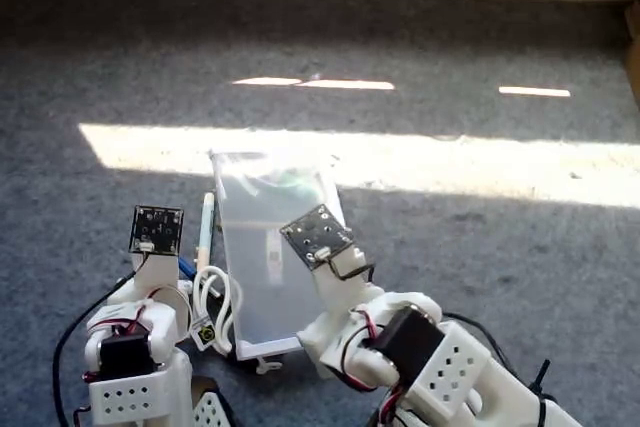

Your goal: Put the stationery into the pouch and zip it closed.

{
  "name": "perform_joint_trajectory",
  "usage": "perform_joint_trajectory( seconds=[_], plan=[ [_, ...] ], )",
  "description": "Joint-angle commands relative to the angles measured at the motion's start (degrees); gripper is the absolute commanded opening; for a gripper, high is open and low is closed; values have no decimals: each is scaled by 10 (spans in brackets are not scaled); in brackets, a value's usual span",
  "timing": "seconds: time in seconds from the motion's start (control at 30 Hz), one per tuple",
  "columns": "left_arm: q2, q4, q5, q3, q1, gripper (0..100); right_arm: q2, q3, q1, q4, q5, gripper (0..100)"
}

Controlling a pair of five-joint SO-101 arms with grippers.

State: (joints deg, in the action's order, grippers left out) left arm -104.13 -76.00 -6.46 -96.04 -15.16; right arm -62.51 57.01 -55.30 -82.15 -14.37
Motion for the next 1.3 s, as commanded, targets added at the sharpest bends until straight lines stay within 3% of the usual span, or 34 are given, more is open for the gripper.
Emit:
perform_joint_trajectory(
  seconds=[0.0,0.23,0.8,1.07,1.27],
  plan=[
    [-6,-3,-3,-11,-2,7,9,-29,-36,0,-6,4],
    [-6,-3,-3,-11,-2,7,11,-24,-89,42,-6,4],
    [-6,-3,-3,-11,-2,7,189,24,-91,138,-6,4],
    [-6,-3,-3,-11,-2,7,198,22,17,221,0,4],
    [-6,-3,-3,-11,-2,7,199,22,88,228,72,4]
  ],
)
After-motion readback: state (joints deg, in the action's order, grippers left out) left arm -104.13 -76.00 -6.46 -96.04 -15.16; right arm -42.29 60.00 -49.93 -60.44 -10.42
